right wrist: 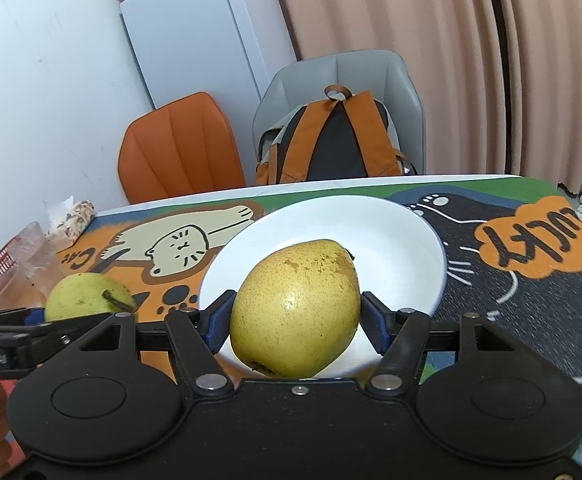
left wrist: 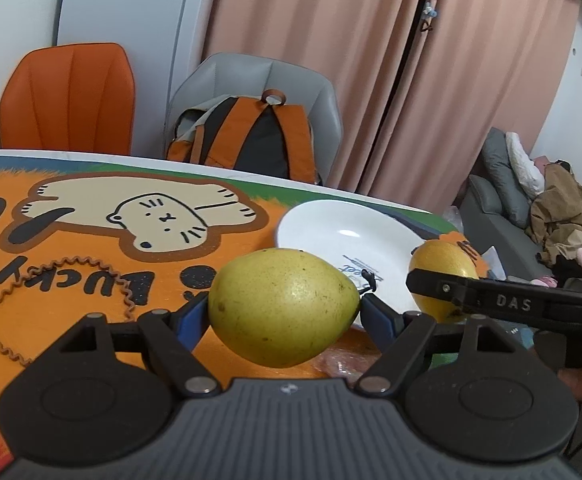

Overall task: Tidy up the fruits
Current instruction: 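Lower the yellow pear into the white bowl with the right tool while the left tool places the green pear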

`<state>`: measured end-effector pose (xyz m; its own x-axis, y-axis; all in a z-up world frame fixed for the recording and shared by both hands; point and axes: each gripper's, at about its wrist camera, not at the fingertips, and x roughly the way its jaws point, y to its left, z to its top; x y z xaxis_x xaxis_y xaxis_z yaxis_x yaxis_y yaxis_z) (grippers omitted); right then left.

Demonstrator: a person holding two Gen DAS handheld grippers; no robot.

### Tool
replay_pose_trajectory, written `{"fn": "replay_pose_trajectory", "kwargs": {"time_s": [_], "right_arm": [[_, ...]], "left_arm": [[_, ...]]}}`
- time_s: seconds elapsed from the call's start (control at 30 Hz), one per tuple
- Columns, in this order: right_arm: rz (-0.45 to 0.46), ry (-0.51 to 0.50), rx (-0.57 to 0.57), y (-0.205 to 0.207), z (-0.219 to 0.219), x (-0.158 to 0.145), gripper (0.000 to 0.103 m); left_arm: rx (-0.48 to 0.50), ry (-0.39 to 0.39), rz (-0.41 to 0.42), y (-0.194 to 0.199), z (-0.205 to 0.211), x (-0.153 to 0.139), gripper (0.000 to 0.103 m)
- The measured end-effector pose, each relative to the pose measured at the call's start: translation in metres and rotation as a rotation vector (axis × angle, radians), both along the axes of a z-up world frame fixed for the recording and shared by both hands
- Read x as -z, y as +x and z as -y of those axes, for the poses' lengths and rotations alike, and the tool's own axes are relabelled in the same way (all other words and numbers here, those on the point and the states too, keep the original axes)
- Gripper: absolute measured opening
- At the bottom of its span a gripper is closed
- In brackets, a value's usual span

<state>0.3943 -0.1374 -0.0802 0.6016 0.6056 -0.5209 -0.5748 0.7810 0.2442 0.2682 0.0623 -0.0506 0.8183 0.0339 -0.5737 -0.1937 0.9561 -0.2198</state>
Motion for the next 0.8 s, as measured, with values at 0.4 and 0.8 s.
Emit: {"fn": "replay_pose_trajectory", "kwargs": {"time_s": [0.4, 0.8], "right_arm": [[-0.049, -0.076, 0.008, 0.03, -0.024, 0.03, 0.063], [-0.011, -0.082, 0.002, 0.027, -0.017, 0.023, 0.069]], "left_arm": [[-0.022, -0.002, -0.028, 0.017, -0.015, 0.01, 0.079], [0.012, 0.009, -0.022, 0.037, -0.002, 0.008, 0.079]]}}
